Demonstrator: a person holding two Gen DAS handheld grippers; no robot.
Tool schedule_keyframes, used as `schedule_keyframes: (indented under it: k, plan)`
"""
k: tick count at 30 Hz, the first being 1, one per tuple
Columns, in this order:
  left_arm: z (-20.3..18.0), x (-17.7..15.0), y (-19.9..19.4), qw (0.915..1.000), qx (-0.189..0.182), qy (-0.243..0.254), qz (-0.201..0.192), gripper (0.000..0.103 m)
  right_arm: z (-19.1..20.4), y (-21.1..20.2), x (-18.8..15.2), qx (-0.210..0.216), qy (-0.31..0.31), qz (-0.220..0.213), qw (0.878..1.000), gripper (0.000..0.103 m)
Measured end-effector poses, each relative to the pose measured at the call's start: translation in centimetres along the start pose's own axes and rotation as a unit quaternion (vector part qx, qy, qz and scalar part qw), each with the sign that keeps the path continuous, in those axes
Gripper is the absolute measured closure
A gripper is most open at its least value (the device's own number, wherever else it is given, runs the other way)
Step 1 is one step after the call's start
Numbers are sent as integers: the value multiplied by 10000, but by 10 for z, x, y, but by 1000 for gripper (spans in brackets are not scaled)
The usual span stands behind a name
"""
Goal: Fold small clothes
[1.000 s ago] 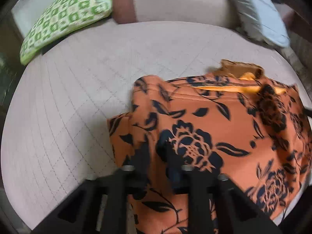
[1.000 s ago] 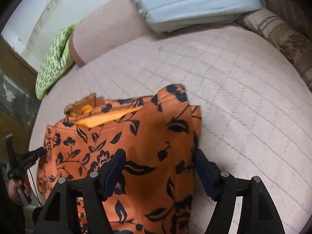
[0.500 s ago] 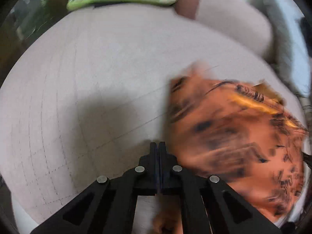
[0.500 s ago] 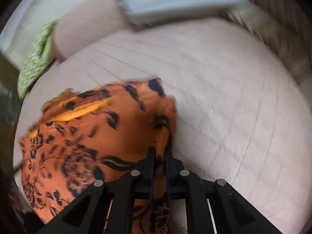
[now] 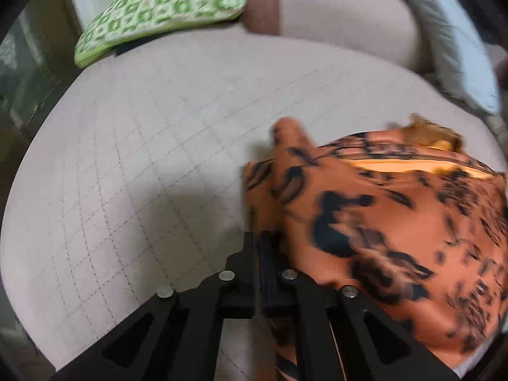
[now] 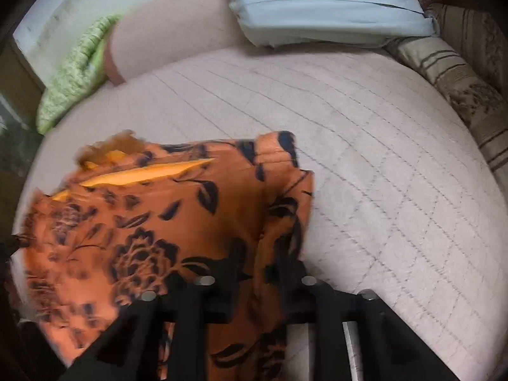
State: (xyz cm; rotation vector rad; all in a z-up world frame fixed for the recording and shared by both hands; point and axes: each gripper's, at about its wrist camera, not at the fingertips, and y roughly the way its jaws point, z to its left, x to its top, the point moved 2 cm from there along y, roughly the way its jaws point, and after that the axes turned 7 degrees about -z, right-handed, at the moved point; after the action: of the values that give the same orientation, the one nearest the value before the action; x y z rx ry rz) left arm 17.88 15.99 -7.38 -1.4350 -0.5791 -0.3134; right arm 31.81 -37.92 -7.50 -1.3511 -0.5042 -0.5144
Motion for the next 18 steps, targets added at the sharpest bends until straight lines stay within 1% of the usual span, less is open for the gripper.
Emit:
schedule_keyframes:
  k: [1, 2, 3, 4, 5, 6, 7, 8, 9, 10, 11, 12, 13, 14, 15, 16, 17, 18]
  plan:
    - [9, 1, 9, 9995, 160, -255, 83, 102, -12, 0, 1, -91, 361, -44, 9993, 83]
    - [21, -1, 11, 9981, 225, -553, 119, 102, -19, 2, 0, -54, 607, -30, 9981, 83]
    - [30, -3, 11, 9957, 294, -872, 71, 102, -28, 3, -2, 72, 923, 54, 9957, 78]
    - [39, -6, 5, 9943, 261, -1037, 46, 102, -29, 3, -4, 88, 983, 142, 9950, 65]
    - [42, -7, 0, 9940, 198, -1079, 26, 102, -27, -3, -4, 6, 850, 110, 9963, 56]
    - [45, -9, -9, 9935, 86, -1134, -38, 102, -25, -10, -3, -94, 740, -2, 9972, 37]
    - [50, -14, -26, 9920, -68, -1242, -209, 102, -22, -18, -1, -179, 675, -136, 9975, 34]
    - [51, -16, -41, 9905, -182, -1310, -384, 102, -21, -29, 3, -207, 667, -294, 9971, 34]
    - [50, -19, -55, 9892, -302, -1334, -520, 102, -17, -44, 9, -155, 703, -508, 9961, 34]
    - [44, -22, -72, 9871, -496, -1338, -721, 102, -10, -55, 14, -24, 688, -680, 9953, 34]
    - [33, -24, -86, 9847, -729, -1283, -926, 99, 2, -67, 21, 264, 565, -851, 9944, 34]
    - [20, -28, -99, 9825, -943, -1175, -1094, 86, 27, -73, 27, 637, 275, -933, 9932, 34]
    - [3, -36, -112, 9809, -1194, -899, -1244, 78, 59, -71, 31, 1001, -165, -832, 9914, 34]
    - [-9, -36, -110, 9818, -1245, -677, -1262, 66, 81, -70, 30, 1216, -485, -696, 9889, 34]
    - [-21, -40, -107, 9836, -1211, -462, -1258, 66, 113, -64, 29, 1454, -1019, -524, 9827, 34]
    - [-31, -42, -98, 9856, -1168, -270, -1191, 66, 133, -56, 27, 1485, -1392, -437, 9781, 34]
    - [-36, -41, -89, 9889, -1096, -133, -999, 68, 161, -36, 25, 1431, -1808, -208, 9728, 35]
    - [-39, -41, -80, 9915, -1030, -56, -790, 75, 174, -20, 23, 1375, -1908, -28, 9720, 35]
